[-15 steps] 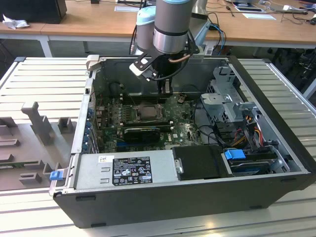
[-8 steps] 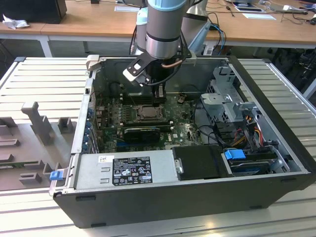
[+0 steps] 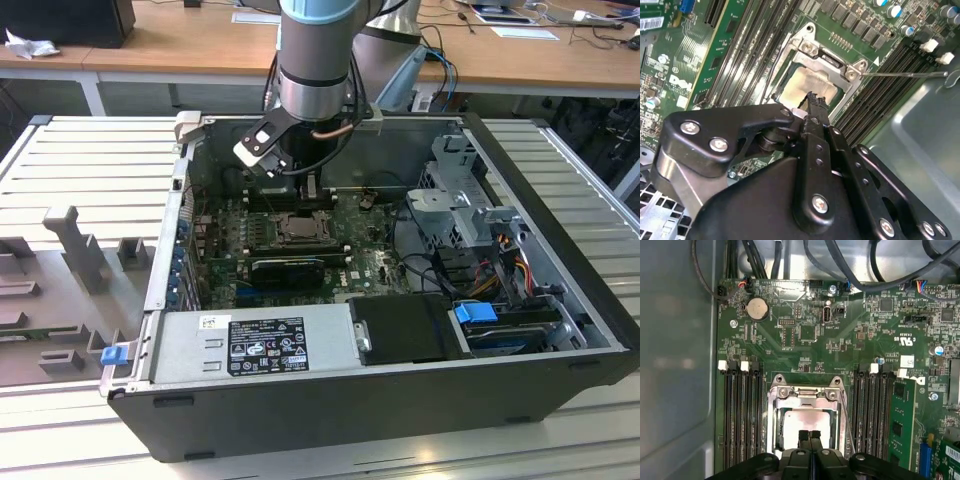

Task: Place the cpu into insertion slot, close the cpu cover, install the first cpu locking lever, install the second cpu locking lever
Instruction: 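Install the first cpu locking lever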

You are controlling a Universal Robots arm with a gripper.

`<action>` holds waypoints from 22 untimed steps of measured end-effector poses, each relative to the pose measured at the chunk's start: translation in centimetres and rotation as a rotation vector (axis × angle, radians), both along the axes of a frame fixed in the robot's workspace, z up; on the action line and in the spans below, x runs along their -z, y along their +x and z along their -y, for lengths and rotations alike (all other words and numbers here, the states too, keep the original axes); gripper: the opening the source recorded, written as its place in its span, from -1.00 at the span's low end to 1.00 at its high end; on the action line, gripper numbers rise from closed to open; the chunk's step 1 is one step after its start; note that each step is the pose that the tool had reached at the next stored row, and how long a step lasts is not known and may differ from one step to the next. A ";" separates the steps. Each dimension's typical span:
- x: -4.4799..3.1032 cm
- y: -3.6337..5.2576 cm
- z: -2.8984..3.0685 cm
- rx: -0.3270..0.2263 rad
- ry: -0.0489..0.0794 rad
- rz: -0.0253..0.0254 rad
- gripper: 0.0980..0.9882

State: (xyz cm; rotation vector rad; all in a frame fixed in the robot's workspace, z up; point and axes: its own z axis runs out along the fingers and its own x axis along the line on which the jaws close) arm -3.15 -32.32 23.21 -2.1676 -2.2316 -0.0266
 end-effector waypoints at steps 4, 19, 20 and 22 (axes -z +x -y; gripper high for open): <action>-0.09 -0.04 0.00 0.000 -0.001 -0.0001 -0.98; -0.73 -0.04 0.00 0.000 0.000 0.0001 -0.98; -0.75 -0.04 0.00 0.000 0.000 0.0001 -0.98; -0.79 -0.04 0.00 0.000 -0.001 -0.0001 -0.98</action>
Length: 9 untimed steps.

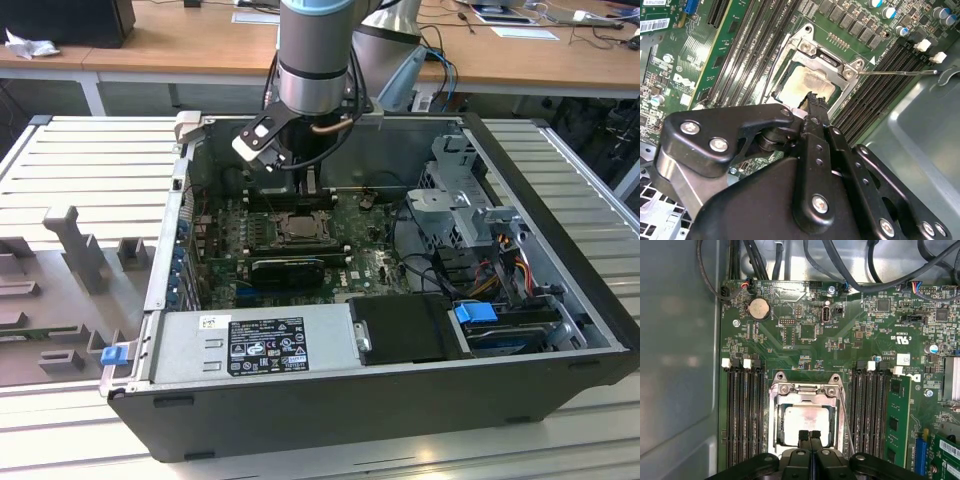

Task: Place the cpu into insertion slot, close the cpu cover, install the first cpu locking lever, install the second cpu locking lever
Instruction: 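Install the first cpu locking lever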

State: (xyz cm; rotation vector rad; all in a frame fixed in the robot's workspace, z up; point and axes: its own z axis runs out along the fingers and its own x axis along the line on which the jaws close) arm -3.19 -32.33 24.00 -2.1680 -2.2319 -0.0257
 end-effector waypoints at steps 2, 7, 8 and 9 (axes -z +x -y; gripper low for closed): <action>-0.09 0.00 0.00 0.000 0.000 0.0000 -0.98; -0.37 0.00 0.00 0.000 0.000 0.0001 -0.98; -0.40 0.00 0.00 0.000 0.000 0.0001 -0.98; -0.41 0.00 0.00 0.000 0.000 0.0001 -0.98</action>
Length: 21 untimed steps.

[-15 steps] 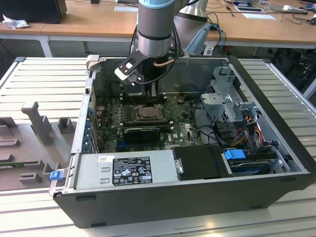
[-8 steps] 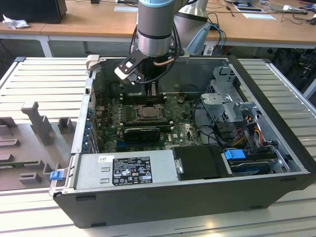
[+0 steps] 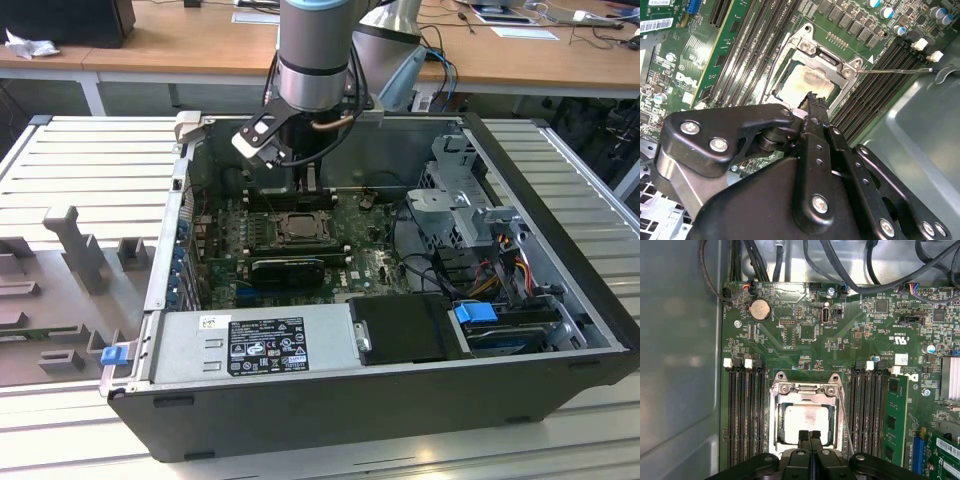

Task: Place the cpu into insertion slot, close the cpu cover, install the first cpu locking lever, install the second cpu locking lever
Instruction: 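Install the first cpu locking lever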

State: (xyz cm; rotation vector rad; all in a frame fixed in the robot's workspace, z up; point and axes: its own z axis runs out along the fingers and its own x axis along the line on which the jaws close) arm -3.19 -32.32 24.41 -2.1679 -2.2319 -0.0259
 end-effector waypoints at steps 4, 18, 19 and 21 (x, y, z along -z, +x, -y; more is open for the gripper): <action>-0.22 0.00 0.00 0.000 0.000 0.0000 -0.98; -2.67 0.00 0.00 0.000 0.000 0.0000 -0.98; -2.67 0.00 0.00 0.000 0.000 0.0000 -0.98; -2.68 0.00 0.00 0.000 0.000 0.0000 -0.98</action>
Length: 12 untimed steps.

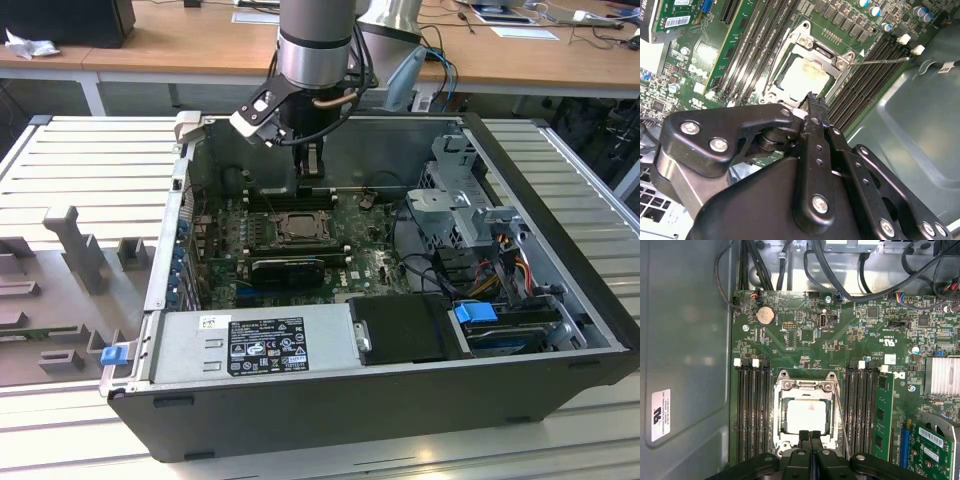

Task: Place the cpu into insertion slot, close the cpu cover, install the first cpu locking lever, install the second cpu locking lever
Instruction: 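Install the first cpu locking lever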

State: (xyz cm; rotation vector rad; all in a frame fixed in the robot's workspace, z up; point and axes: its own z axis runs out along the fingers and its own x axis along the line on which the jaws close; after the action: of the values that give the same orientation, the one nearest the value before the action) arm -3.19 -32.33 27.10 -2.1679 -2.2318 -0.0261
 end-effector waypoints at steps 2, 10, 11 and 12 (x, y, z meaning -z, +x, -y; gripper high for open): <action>-0.02 0.00 0.00 0.000 0.000 0.0000 -0.98; -0.08 0.00 0.00 0.000 0.000 0.0000 -0.98; -0.13 0.00 0.00 0.000 0.000 -0.0001 -0.98; -0.17 0.00 0.00 0.000 0.000 -0.0002 -0.98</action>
State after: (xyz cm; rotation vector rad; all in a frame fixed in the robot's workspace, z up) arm -3.20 -32.33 27.27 -2.1678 -2.2316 -0.0259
